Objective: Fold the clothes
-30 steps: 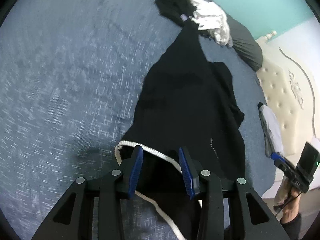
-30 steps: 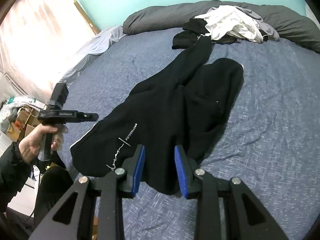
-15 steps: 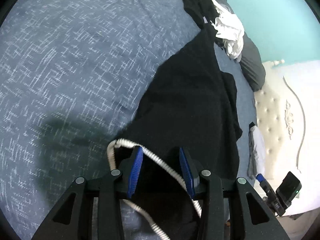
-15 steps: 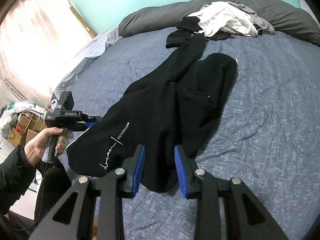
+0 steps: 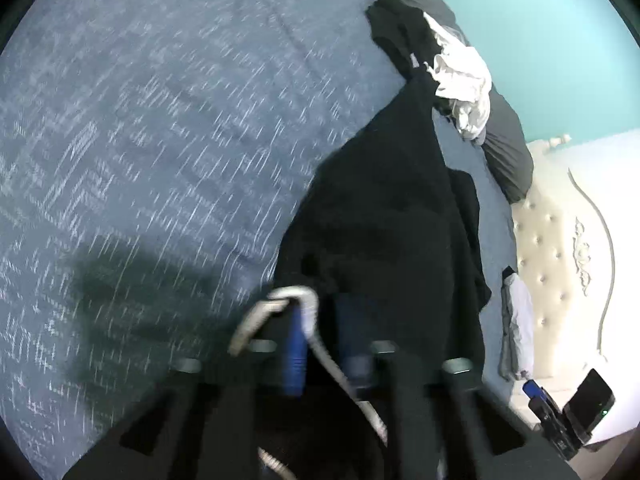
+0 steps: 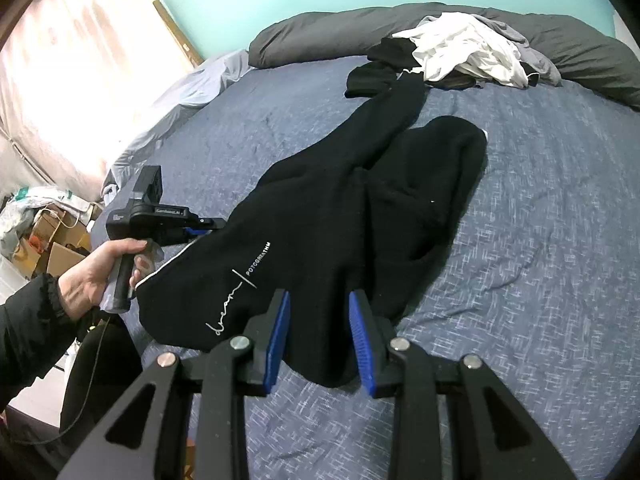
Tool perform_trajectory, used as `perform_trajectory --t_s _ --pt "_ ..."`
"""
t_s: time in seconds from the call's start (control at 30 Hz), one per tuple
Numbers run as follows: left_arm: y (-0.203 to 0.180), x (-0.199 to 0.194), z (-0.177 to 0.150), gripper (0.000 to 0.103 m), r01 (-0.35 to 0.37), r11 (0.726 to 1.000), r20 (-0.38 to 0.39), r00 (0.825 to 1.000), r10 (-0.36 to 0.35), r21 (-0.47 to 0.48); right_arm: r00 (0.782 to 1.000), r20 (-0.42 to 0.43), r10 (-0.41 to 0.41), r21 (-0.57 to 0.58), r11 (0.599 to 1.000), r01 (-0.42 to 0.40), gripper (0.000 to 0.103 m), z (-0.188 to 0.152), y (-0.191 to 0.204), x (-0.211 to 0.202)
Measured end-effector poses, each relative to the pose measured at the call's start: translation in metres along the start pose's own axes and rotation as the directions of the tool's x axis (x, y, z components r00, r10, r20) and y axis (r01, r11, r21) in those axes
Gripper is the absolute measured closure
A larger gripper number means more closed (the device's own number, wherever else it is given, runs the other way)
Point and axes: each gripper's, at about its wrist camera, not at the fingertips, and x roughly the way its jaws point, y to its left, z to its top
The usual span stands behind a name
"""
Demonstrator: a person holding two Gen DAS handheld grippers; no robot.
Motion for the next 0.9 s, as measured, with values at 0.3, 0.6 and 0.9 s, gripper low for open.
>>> perform_trajectory --t_s 0.3,0.6,0.9 --pt "-0.086 -0.03 0.033 0.099 0.058 0.979 0.1 0.992 -0.079 0.195 1.0 -0.005 -0.012 0.036 0.999 0.012 0.072 0.007 -0.018 0.008" --pt "-0.213 -0.043 0.059 0.099 0.113 0.888 0.073 0.984 -0.161 0.446 0.999 0.037 -0.008 0.086 0.996 0.005 0.072 0.021 -0.037 0.006" --pt "-0.361 -0.005 0.064 0.099 0.191 0.751 -0.006 0.97 -0.242 0.632 0.995 0.072 -0.064 0.151 0.987 0.052 0.072 0.022 -0.089 -0.02"
